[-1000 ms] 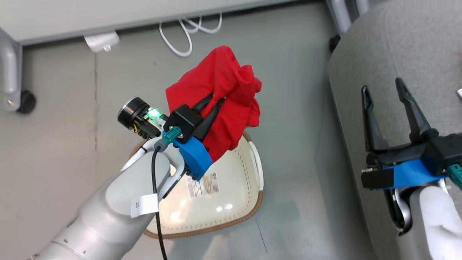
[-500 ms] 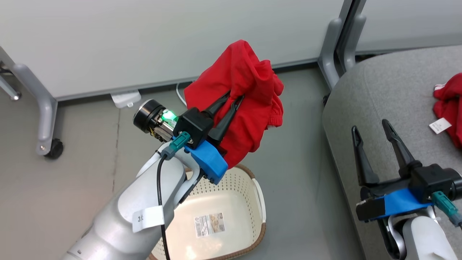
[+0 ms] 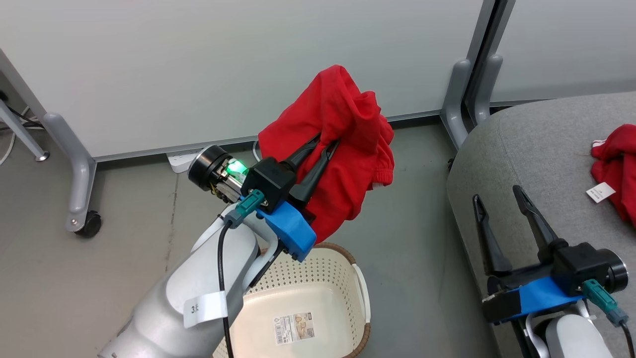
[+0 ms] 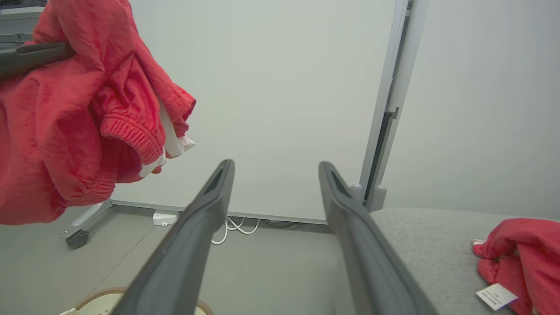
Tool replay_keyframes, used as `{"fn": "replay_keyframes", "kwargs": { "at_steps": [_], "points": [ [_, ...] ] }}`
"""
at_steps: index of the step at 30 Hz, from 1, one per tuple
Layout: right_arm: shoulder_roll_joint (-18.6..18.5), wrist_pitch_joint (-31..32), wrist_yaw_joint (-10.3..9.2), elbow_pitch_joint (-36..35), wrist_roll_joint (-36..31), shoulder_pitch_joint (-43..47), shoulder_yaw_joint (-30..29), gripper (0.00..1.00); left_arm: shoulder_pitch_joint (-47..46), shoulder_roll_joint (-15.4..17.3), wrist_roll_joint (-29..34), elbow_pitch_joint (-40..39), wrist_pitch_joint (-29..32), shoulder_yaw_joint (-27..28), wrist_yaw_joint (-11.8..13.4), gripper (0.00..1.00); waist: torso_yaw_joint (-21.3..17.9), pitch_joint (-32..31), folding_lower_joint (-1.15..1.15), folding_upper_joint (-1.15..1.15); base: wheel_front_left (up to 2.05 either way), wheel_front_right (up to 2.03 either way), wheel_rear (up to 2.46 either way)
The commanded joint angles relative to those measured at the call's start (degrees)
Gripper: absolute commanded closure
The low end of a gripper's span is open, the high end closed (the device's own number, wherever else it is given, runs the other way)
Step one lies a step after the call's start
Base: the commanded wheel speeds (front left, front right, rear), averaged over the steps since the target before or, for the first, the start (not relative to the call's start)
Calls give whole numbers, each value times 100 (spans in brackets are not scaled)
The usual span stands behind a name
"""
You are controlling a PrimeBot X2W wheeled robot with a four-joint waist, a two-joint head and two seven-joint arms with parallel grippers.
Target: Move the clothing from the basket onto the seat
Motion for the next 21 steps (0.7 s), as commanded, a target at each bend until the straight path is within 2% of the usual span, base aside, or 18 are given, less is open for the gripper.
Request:
{"fn": "replay_keyframes", "kwargs": {
  "at_steps": [1, 8, 21],
  "points": [
    [-16, -20, 1, -13, 42, 26, 51, 0, 33, -12, 46, -15, -28, 42, -19, 100, 10, 7, 1, 0, 0, 0, 0],
    [-30, -20, 1, 26, 134, -115, 596, 0, 17, -71, 111, -35, -28, 107, -48, 100, 55, 51, 1, 0, 0, 0, 0],
    [81, -20, 1, 496, 512, -845, 2157, 0, -104, -190, 237, -33, -29, 117, -97, 100, 177, 226, 1, 0, 0, 0, 0]
  ]
}}
